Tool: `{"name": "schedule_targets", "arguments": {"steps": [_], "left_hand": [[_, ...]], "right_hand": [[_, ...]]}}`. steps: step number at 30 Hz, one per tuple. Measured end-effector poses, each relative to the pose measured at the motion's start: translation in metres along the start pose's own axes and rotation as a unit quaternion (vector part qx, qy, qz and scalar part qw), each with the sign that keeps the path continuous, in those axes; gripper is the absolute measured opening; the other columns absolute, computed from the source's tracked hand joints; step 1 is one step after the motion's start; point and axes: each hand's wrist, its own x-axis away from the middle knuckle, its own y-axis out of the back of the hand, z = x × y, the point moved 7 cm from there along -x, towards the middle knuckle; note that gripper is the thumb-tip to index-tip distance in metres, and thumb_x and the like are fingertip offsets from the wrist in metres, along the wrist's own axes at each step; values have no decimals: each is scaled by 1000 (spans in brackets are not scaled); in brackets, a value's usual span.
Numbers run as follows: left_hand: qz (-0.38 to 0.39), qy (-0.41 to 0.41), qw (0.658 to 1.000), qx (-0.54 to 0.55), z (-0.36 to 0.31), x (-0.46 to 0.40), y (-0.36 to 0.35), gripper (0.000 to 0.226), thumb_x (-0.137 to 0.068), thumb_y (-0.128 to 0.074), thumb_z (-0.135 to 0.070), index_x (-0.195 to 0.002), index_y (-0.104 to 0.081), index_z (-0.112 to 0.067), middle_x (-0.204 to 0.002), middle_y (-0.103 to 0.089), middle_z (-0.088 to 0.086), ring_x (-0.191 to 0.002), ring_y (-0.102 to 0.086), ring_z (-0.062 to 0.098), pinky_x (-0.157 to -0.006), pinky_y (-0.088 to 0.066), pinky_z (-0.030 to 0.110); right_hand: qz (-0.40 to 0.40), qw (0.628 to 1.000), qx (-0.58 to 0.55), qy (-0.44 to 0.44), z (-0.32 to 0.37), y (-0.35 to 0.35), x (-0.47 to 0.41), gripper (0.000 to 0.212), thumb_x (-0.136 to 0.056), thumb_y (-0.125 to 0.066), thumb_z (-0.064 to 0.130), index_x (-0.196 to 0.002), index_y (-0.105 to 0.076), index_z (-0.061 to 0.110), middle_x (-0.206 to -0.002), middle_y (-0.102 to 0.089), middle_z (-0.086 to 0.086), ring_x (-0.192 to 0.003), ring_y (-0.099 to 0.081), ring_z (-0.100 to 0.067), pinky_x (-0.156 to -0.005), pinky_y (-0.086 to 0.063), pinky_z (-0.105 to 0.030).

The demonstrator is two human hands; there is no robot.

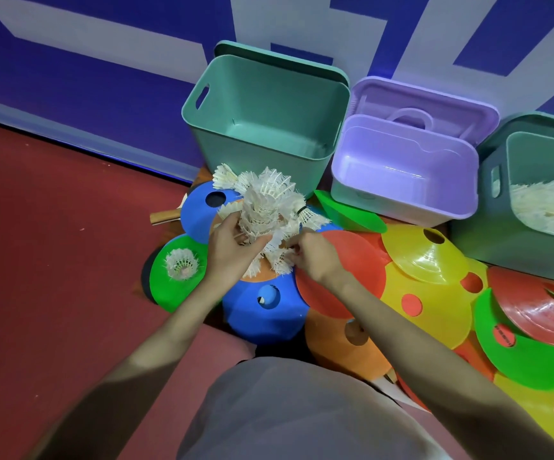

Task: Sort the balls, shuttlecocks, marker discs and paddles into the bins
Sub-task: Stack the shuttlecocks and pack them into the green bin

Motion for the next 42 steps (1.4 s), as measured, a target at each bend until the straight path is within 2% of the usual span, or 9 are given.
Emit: {"name": "schedule_targets", "arguments": {"steps": [4, 9, 15, 19, 25, 28, 33, 38, 42], "left_hand": [[0, -7, 1000, -8, -6, 1, -5, 33, -73, -83, -18, -102, -66, -14, -92, -72, -2, -79, -66, 7, -73, -52, 23], [24, -8, 1000, -11, -12, 0, -13, 39, -73, -82, -19, -107, -65, -13, -97, -71, -8, -89, -66, 1, -84, -56, 33], [54, -23, 998, -16, -34, -1, -36, 44, -62, -75, -42, -100, -64, -22, -96, -72, -6, -91, -68, 11, -85, -55, 42], [94, -27, 995, -22, -55, 3, -77, 43, -69, -79, -26, -108, -64, -18, -97, -71, -7, -89, -67, 5, -87, -55, 41], [144, -65, 986, -59, -86, 13, -157, 47, -62, -77, -52, -101, -61, -30, -94, -73, -2, -88, -69, 24, -79, -55, 51], [181, -81, 977, -73, -108, 24, -205, 39, -60, -73, -53, -93, -62, -35, -93, -73, -3, -86, -70, 20, -78, -56, 49], [222, -133, 961, -101, -142, 45, -275, 63, -61, -69, -58, -109, -65, -17, -100, -73, 4, -91, -70, 23, -77, -56, 47], [259, -184, 939, -133, -181, 59, -335, 56, -65, -71, -48, -110, -66, -16, -99, -72, 1, -88, -68, 19, -74, -56, 44], [265, -226, 924, -162, -213, 58, -371, 53, -66, -70, -46, -108, -67, -14, -99, -71, 3, -88, -66, 21, -75, -54, 41]], "right_hand": [[-6, 1000, 11, 8, 3, -1, -6, 18, -86, -63, 14, -102, -71, 13, -105, -60, -8, -93, -61, -27, -72, -50, -35], [-60, 993, -98, -8, -7, 20, -2, 7, -80, -62, 10, -77, -68, 12, -83, -62, -6, -75, -58, -22, -69, -50, -37], [-173, 955, -223, -94, -60, 76, 38, 8, -79, -65, 8, -74, -58, 7, -67, -56, -2, -63, -50, -16, -61, -38, -29], [-281, 906, -278, -154, -121, 122, 84, 12, -82, -60, 12, -75, -50, 13, -63, -52, 1, -61, -52, -18, -57, -39, -30], [-442, 773, -435, -133, -178, 204, 160, 15, -86, -56, 7, -76, -52, 18, -58, -50, 4, -47, -45, -3, -49, -39, -22], [-451, 728, -502, -120, -207, 231, 183, 11, -83, -56, 8, -77, -55, 16, -50, -50, 11, -45, -44, -3, -48, -40, -21], [-421, 750, -492, -133, -252, 250, 205, 11, -83, -57, 3, -77, -57, 13, -57, -48, 1, -49, -42, -2, -51, -42, -21], [-368, 809, -431, -155, -299, 257, 213, 15, -84, -56, -5, -76, -57, 8, -58, -48, 1, -46, -42, 3, -50, -35, -14], [-397, 805, -395, -194, -341, 268, 222, 17, -86, -58, 1, -75, -63, 14, -63, -56, 3, -52, -45, 4, -55, -36, -16]]}}
